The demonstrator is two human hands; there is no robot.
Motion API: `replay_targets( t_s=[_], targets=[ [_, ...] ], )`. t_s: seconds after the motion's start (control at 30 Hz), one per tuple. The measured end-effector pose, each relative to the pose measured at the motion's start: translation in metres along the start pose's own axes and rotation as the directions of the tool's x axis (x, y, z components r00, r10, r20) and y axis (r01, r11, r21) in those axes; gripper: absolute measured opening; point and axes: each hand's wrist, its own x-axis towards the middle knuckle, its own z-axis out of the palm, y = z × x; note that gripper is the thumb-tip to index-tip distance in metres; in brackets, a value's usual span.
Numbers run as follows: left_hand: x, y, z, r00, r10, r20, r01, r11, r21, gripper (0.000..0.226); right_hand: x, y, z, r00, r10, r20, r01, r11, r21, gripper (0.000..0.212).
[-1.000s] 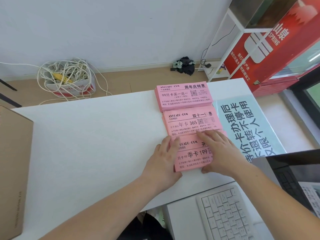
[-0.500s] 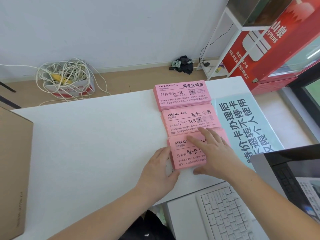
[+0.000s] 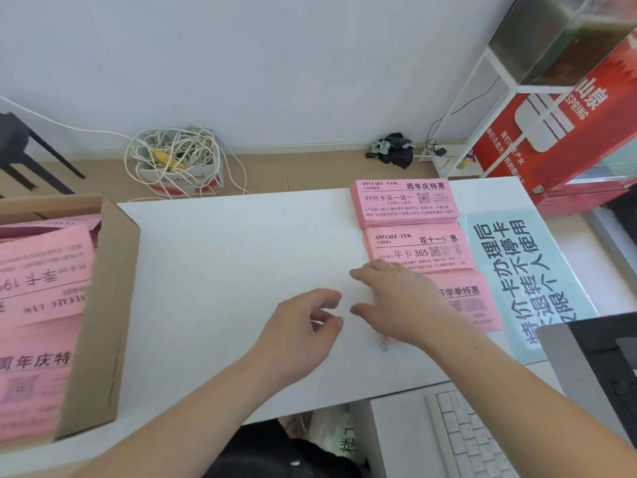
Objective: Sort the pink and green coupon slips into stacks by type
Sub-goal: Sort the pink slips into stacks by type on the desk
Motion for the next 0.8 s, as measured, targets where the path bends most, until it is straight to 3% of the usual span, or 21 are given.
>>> replay_targets(
  t_s=[0.2, 0.33, 0.43, 0.57, 0.63, 0.73, 0.8],
  targets=[
    [-0.042, -0.001, -0.129, 0.997, -0.005, -0.076, 0.004, 1.000, -0.015, 0.022, 0.035, -0.117, -0.018, 0.984, -0.125, -0.128, 0.154, 0.955, 0.254, 0.044],
    [-0.074, -0.026, -0.217, 0.973, 0.005, -0.229, 0.000, 1.000, 0.022, 0.022, 0.061, -0.202, -0.021, 0.969, -0.127, -0.212, 0.225, 0.808, 0.544, 0.043],
    [-0.098, -0.061, -0.285, 0.944, -0.042, -0.328, 0.050, 0.999, 0.017, 0.024, 0.075, -0.264, -0.013, 0.947, -0.182, -0.266, 0.311, 0.734, 0.604, 0.040],
    [-0.123, -0.119, -0.344, 0.896, -0.076, -0.438, 0.148, 0.980, 0.133, 0.027, 0.085, -0.322, 0.002, 0.835, -0.313, -0.453, 0.509, 0.753, 0.417, 0.032],
    [-0.131, -0.144, -0.356, 0.912, -0.081, -0.401, 0.181, 0.959, 0.218, 0.034, 0.093, -0.339, 0.010, 0.770, -0.374, -0.516, 0.565, 0.776, 0.281, 0.028],
    [-0.139, -0.171, -0.359, 0.949, 0.060, -0.310, 0.084, 0.899, 0.430, 0.041, 0.102, -0.352, 0.020, 0.710, -0.469, -0.525, 0.587, 0.806, 0.072, 0.023],
    [-0.135, -0.178, -0.362, 0.913, 0.201, -0.355, 0.007, 0.863, 0.506, 0.045, 0.107, -0.359, 0.021, 0.663, -0.512, -0.546, 0.595, 0.803, -0.031, 0.026]
  ],
)
